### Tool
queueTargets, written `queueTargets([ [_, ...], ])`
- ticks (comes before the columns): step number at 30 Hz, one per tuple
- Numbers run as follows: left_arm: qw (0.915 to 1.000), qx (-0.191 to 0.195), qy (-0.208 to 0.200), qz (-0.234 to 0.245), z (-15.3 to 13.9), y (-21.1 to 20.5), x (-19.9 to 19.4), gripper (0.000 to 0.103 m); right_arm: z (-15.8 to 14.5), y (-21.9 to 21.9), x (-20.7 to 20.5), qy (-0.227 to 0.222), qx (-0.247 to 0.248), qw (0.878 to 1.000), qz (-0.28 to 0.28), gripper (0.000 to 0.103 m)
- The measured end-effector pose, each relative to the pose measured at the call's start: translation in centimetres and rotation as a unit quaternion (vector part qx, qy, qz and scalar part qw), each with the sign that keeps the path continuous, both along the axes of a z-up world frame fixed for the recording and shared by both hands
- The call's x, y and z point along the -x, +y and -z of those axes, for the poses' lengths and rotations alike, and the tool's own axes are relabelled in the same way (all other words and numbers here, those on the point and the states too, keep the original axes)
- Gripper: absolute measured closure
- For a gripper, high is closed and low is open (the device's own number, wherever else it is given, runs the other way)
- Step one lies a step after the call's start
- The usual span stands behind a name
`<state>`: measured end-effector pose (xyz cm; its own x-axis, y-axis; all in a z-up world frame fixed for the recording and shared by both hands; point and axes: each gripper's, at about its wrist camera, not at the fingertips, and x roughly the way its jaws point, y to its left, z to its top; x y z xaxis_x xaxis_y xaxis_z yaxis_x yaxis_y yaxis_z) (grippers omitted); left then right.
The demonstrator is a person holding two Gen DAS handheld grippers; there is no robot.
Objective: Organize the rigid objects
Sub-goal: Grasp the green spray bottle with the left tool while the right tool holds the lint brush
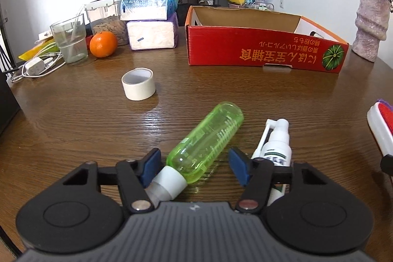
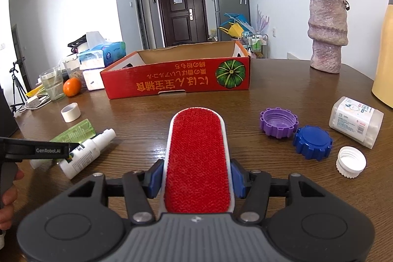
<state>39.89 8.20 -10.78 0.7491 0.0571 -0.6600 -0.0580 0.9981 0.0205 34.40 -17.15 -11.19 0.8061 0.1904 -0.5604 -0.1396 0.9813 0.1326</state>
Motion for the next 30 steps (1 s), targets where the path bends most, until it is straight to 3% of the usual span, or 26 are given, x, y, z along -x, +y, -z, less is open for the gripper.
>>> queueTargets([
  [5, 0.9999, 0.000, -0.006, 0.012, -0.1, -0.3, 0.3, 0.071, 0.2, 0.0, 0.0, 0.001, 0.003, 1.000, -0.001, 0.048],
  [17, 0.9998, -0.007, -0.017, -0.004, -0.5, -0.4, 1.3, 0.071, 0.0, 0.1, 0.3, -0.005, 0.003, 1.000, -0.003, 0.048],
  [30, 0.9983, 0.005, -0.055, -0.020, -2.2, -0.4, 3.5, 0.071, -0.3, 0.0, 0.7, -0.014, -0.008, 1.000, -0.005, 0.048],
])
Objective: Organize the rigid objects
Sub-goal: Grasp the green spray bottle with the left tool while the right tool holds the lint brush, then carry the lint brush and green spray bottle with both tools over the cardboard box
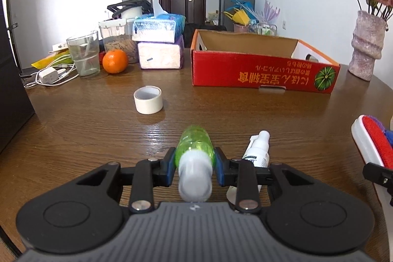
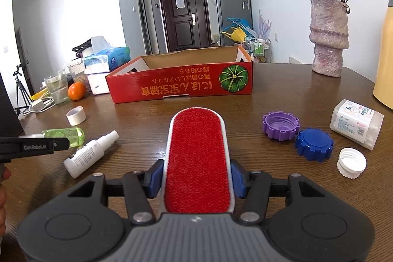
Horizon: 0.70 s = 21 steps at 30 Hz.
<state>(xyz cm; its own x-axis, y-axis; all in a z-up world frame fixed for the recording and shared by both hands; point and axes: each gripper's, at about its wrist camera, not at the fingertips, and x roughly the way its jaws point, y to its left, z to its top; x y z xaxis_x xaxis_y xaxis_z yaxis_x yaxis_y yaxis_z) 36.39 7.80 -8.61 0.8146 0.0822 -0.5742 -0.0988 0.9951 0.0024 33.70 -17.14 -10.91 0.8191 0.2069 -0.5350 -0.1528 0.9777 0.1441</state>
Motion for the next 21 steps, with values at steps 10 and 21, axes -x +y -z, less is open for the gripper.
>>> queueTargets([
  [10, 0.9994, 0.019, -0.026, -0.009, -1.3, -0.5, 1.8, 0.071, -0.4, -0.1, 0.6, -0.009, -0.010, 1.000, -0.005, 0.048],
  [21, 0.9984, 0.034, -0.042, -0.016, -2.8, -1.7, 2.8, 0.071, -1.6, -0.3, 0.9, -0.020, -0.030, 0.999, -0.007, 0.048],
])
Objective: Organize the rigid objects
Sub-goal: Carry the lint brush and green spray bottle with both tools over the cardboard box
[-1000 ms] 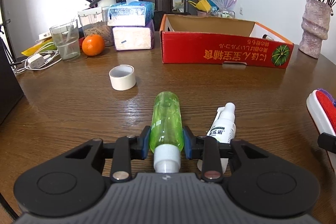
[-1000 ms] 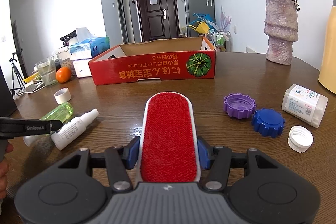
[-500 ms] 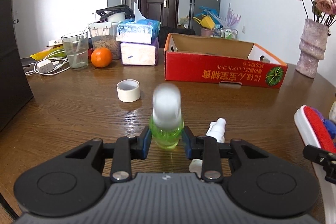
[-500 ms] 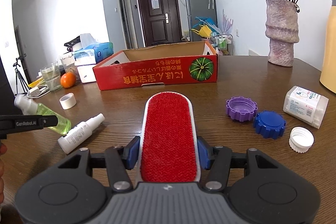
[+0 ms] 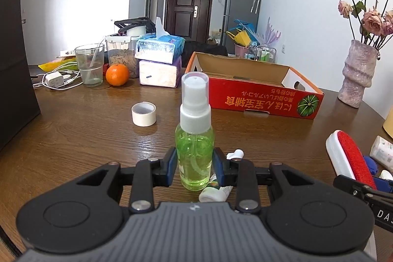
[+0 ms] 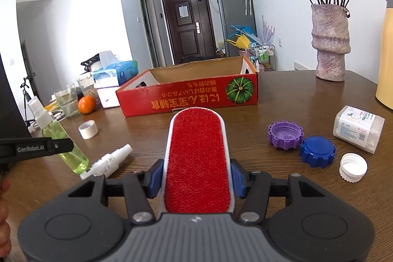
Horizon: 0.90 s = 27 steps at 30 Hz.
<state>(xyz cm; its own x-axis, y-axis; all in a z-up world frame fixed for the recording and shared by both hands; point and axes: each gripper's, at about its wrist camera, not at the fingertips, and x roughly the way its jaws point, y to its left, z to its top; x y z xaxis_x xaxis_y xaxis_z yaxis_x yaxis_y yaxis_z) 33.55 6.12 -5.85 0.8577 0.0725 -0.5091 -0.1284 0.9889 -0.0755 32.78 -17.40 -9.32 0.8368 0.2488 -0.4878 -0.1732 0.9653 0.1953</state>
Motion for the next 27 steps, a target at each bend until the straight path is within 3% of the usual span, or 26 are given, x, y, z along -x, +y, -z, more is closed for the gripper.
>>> queueTargets([
  [16, 0.9998, 0.002, -0.017, 0.014, -3.3, -1.8, -1.4, 0.071, -3.1, 0.6, -1.5, -0.027, -0.019, 0.999, -0.012, 0.048],
  [27, 0.9993, 0.021, -0.029, 0.010, -5.2, -2.6, -4.5, 0.071, -4.5, 0.5, -4.2, -0.034, -0.034, 0.999, -0.005, 0.048],
])
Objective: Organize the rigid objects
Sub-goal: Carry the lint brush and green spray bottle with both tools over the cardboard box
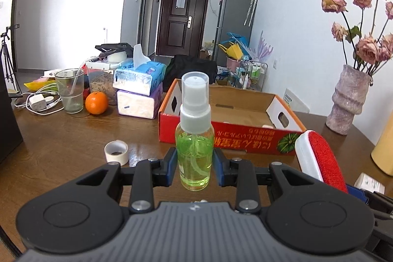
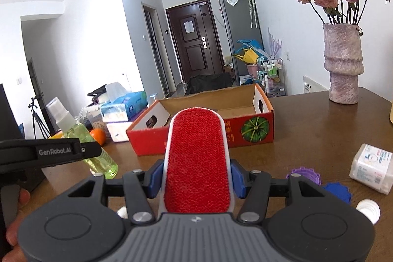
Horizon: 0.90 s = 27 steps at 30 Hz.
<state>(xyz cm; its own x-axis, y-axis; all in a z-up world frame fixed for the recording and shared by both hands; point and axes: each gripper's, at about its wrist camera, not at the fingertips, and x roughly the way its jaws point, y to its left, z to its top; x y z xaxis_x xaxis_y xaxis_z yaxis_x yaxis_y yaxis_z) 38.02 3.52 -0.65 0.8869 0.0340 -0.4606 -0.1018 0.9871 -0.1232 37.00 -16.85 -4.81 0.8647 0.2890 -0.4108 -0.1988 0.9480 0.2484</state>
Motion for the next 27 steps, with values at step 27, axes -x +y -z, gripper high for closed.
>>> queueTargets([
  [27, 0.9995, 0.029, 0.001, -0.010, -0.4, 0.2, -9.2, 0.071, -1.0, 1.1, -8.7, -0.005, -0.015, 1.000, 0.006, 0.049],
])
